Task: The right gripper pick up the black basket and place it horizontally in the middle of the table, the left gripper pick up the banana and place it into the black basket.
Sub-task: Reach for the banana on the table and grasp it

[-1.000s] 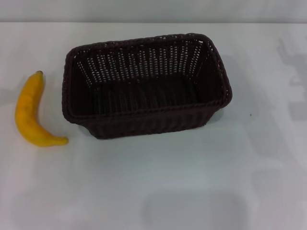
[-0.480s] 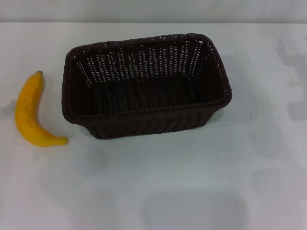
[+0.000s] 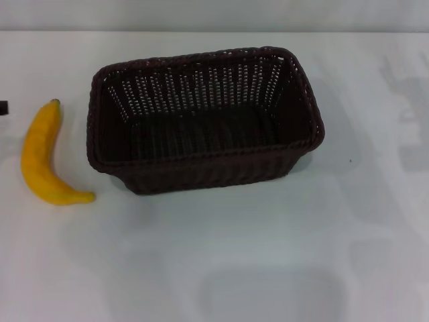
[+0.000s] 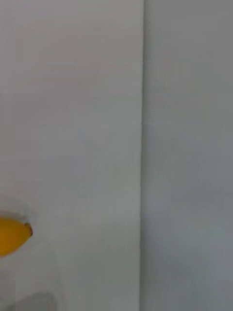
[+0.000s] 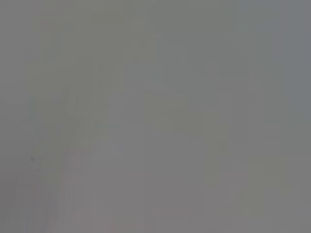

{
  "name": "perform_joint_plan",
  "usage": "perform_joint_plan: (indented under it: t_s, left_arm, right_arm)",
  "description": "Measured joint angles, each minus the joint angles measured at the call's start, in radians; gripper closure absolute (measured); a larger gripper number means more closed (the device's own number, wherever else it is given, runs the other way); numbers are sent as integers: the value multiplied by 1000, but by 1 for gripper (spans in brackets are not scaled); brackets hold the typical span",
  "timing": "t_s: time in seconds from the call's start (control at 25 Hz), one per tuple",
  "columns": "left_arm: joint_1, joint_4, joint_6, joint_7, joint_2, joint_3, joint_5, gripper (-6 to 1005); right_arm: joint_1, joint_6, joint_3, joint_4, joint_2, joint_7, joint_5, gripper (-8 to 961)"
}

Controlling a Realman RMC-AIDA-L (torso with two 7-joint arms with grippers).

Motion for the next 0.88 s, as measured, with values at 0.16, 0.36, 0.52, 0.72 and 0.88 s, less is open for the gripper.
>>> perform_joint_plan:
  t_s: [0.16,0.36,0.52,0.72,0.88]
  left_arm:
    - [-38,-63,0,30,9,1,11,167]
    - [-57,-110,13,56,8,1,15,167]
    - [-65,-149,40,70,5,1,12,168]
    - [-73,-196,71,86,0,1,1,168]
    - [-74,-232,104,109,-5,1,-21,169]
  right_arm:
    - [0,-8,-6,-7,0,0,-2,186]
    - [-1,-14,-15,-22,0,1,-2,187]
    - [-1,-14,-24,-25,0,1,-1,187]
    - [-4,-14,-31,-32,0,1,0,186]
    - [-7,-14,-42,-33,-1,1,0,187]
